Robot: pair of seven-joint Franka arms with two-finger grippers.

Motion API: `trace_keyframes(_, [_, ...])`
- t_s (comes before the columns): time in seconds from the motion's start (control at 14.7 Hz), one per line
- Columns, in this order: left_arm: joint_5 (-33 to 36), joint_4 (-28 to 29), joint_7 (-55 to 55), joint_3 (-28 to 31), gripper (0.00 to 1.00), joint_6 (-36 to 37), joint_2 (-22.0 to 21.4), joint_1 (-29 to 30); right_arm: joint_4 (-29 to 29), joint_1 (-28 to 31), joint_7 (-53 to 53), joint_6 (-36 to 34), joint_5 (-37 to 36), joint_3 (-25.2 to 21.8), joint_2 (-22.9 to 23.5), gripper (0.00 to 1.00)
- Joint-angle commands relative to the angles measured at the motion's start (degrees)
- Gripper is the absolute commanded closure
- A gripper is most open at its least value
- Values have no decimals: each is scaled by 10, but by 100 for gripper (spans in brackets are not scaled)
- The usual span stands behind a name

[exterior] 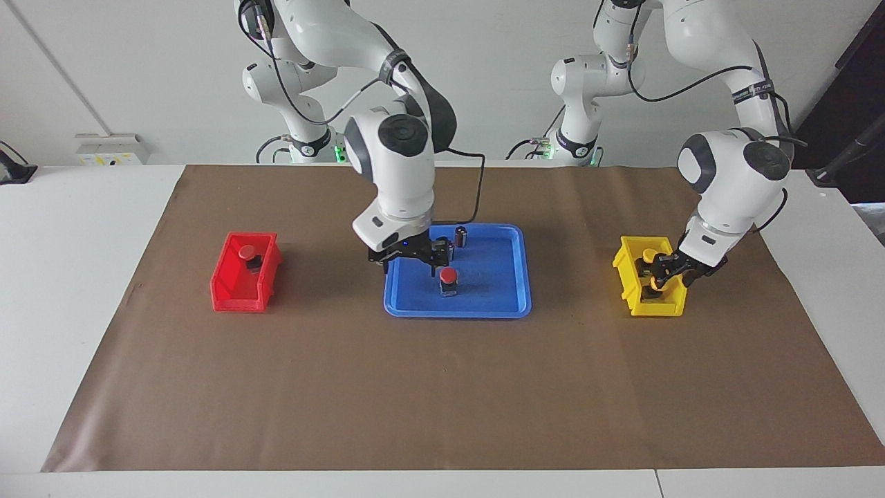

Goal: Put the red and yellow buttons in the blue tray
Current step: 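Carry the red button with the right gripper and drop it in the tray, then grasp a yellow button with the left gripper while the right gripper returns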

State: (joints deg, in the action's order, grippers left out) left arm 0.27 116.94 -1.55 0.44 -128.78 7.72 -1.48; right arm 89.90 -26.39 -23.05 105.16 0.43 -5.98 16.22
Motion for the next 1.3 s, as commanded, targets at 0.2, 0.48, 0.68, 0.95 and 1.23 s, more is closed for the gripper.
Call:
trace_keyframes(0.2, [5,44,16,4,36,-39,-7,-14,353,195,296,95,7,10,-258,2])
trace_keyframes(0.48, [5,58,16,4,69,-52,-10,-8,410,265,357,155,7,9,-259,22])
trace_keyframes(0.68, [4,44,15,4,99,-52,-5,1,420,274,369,189,7,8,-238,29])
trace_keyframes(0.95, [4,-76,16,4,99,92,4,-3,422,276,369,234,7,8,-207,31])
trace_keyframes(1.23, [-11,-203,68,2,99,226,21,-39,432,282,367,253,7,9,-202,34])
